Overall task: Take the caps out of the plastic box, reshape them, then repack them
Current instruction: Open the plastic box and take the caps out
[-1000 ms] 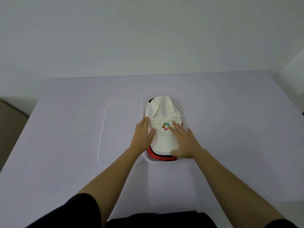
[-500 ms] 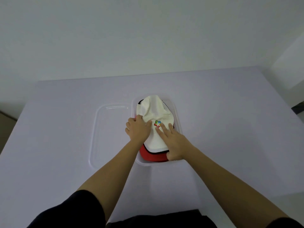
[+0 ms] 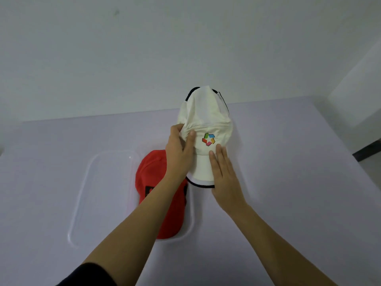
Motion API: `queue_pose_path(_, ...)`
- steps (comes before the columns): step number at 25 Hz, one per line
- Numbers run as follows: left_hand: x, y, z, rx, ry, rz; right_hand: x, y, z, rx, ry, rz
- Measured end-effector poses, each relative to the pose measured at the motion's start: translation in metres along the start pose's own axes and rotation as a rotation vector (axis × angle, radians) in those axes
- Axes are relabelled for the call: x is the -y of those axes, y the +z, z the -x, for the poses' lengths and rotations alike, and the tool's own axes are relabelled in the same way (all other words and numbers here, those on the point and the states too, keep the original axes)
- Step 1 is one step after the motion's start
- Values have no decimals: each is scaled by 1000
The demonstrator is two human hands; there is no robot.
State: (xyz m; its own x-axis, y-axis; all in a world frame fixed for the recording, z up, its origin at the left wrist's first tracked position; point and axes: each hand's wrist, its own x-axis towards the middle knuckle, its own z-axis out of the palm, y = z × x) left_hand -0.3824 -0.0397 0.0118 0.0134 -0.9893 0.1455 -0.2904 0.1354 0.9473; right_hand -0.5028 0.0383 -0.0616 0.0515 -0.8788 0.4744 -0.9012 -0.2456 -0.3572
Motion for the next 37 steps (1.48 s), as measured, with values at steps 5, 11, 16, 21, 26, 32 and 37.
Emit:
queue_pose_path(5, 36, 108, -29, 150, -108, -94, -106, 13, 12, 167, 142, 2)
queue_pose_path(11, 89, 162, -39, 142, -256, -177, -162, 34, 10, 547, 214, -35)
queue_pose_path(16, 102, 162, -58, 160, -289, -250, -172, 39, -11, 678, 209, -144)
queue_pose_path(21, 68, 125, -43, 167, -141, -257, -132, 34, -13, 383, 330, -380)
queue_pose_path(26, 61, 38, -8, 50, -38, -298, -49, 45, -19, 148, 199, -379)
queue_pose_path(32, 113, -70, 21, -90, -388, -520, 47, 65, -30, 530, 317, -21)
queue_pose_path(37, 115, -79, 18, -39, -418, -555, 65, 76, -33, 590, 450, 27)
